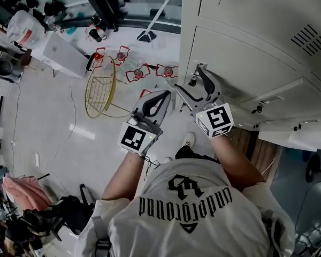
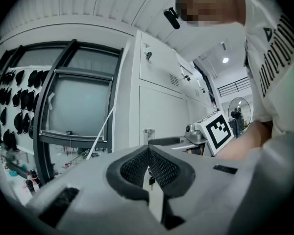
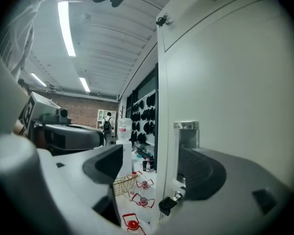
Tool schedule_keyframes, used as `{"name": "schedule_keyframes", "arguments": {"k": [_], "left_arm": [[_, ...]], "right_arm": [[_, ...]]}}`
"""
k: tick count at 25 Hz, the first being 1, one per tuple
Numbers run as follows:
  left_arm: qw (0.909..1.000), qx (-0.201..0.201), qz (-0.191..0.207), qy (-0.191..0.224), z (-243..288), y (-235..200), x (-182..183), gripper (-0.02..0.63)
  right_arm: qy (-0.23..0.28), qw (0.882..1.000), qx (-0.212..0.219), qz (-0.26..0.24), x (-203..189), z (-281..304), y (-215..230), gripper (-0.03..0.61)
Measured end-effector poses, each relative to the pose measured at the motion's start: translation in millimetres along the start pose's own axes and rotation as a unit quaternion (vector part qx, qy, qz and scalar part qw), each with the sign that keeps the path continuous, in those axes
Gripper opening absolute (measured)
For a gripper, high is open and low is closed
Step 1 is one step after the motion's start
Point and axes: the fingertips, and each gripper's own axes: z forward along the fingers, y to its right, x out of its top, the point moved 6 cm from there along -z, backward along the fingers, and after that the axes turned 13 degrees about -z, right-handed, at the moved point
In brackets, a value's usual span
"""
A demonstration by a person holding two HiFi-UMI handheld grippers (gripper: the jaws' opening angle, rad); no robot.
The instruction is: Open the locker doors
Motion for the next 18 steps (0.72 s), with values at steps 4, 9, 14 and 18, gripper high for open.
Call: {"name": "schedule_keyframes", "arguments": {"k": [4, 9, 14, 18], "left_arm": [[1.0000, 0.004, -0.003, -0.003, 1.7, -4.3, -0.7, 0.006], [1.0000, 0.005, -0.003, -0.005, -0.3, -6.3, -0.9, 0.006], [1.0000, 0.004, -0.002, -0.004, -9.1, -2.9, 1.3, 0.006], [1.0000, 0.000, 0.001, -0.003, -22.2, 5.2, 3.0, 0.006]], "right_arm": [[-0.003, 1.000, -0.005, 0.005, 1.0, 13.0, -1.7, 0.367], [0.008, 1.000, -0.026, 0.005, 1.0, 17.2, -2.2, 0.371], [0.000, 1.000, -0.027, 0.004, -0.4, 17.9, -2.8, 0.376], [-0.002, 0.999, -0.035, 0.001, 2.0, 12.0, -10.0, 0.368]]}}
